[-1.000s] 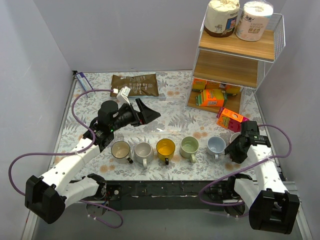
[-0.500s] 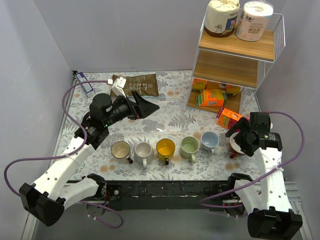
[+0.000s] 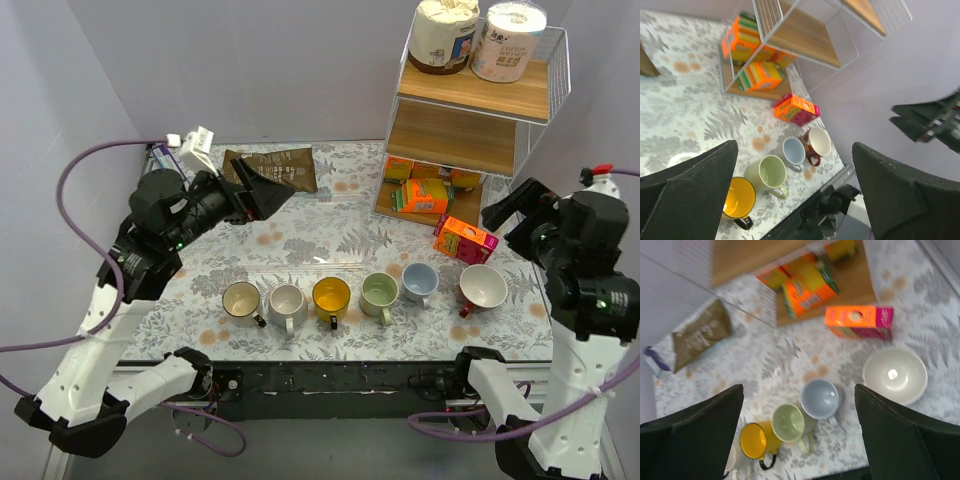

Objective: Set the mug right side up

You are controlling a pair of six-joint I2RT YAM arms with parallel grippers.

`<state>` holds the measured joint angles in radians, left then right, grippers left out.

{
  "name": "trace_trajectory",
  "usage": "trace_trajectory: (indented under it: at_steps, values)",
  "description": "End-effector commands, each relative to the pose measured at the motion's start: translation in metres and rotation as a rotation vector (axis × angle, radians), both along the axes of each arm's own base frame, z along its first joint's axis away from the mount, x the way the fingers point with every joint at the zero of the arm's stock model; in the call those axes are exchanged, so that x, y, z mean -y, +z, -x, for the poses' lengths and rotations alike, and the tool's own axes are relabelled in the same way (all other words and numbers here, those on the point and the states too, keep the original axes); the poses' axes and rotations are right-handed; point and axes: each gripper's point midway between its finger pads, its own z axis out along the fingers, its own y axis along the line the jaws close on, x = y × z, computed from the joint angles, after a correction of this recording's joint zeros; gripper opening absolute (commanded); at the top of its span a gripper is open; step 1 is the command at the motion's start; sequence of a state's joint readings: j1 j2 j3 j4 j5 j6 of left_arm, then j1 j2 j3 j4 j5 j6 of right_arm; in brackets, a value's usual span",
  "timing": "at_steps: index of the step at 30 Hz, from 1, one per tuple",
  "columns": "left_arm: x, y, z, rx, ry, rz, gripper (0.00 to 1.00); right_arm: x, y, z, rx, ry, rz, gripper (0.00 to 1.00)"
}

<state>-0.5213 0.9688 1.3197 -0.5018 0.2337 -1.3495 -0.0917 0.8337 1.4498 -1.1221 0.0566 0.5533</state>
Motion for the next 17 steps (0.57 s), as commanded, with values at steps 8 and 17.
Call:
trace_trajectory:
  at_steps: [8,17]
  values:
    - [-0.103,0.117,0.078,0.265,0.258,-0.067,0.98,-0.05,0.221,0.081,0.804,0.3,0.157,0.99]
    - [-0.121,0.139,0.099,0.343,0.29,-0.021,0.98,-0.061,0.257,0.097,0.935,0.359,0.161,0.99]
